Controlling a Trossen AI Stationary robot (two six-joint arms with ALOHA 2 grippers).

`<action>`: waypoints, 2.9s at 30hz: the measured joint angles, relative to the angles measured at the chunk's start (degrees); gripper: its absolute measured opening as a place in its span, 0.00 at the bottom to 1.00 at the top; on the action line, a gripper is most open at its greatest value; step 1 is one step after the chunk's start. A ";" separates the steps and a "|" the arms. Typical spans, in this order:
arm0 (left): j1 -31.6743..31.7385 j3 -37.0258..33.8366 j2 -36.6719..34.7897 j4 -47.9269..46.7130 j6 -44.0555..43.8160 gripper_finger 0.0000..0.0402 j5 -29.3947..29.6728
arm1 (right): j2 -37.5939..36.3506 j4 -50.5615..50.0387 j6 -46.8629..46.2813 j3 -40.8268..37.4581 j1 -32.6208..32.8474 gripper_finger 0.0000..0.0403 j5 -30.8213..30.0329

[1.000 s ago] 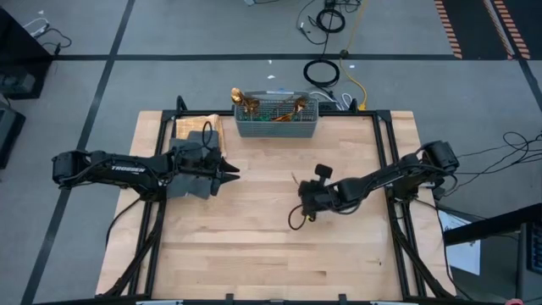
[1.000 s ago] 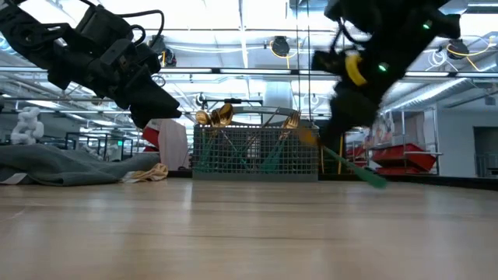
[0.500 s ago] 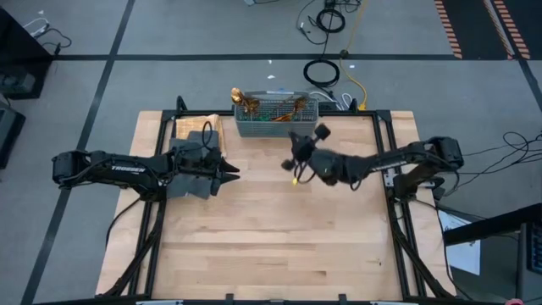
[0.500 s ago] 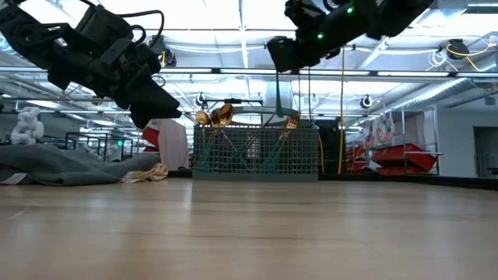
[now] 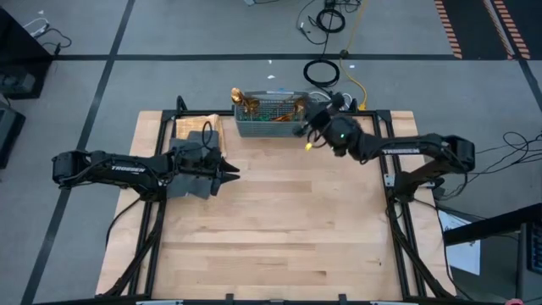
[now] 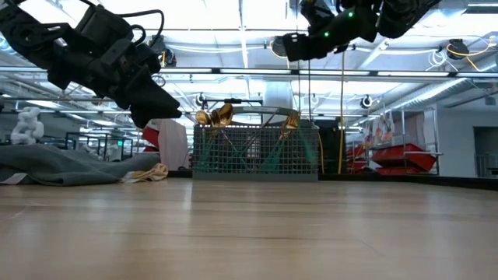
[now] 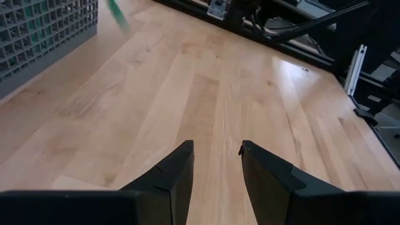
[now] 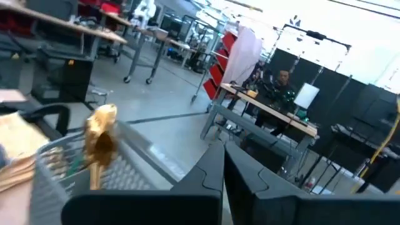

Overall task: Sort silverware
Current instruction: Put the green fork into the silverware basket

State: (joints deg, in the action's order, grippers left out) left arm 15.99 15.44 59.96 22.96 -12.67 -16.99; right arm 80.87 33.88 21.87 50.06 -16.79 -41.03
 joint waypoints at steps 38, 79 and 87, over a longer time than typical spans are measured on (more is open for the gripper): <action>0.00 0.00 0.00 -4.65 -0.44 0.35 1.03 | -5.65 -80.38 -76.66 -4.84 39.91 0.44 32.06; 0.00 0.00 0.00 -4.59 -1.95 0.35 1.03 | 1.78 -80.48 -71.72 -4.87 48.05 0.47 41.75; 0.00 0.00 0.00 -4.52 -1.75 0.35 1.03 | 3.46 -80.10 -68.96 -4.85 47.93 0.58 41.08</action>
State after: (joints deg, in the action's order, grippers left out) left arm 15.99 15.44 59.96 18.44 -14.41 -15.97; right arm 84.33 -46.22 -47.08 45.21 31.14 0.05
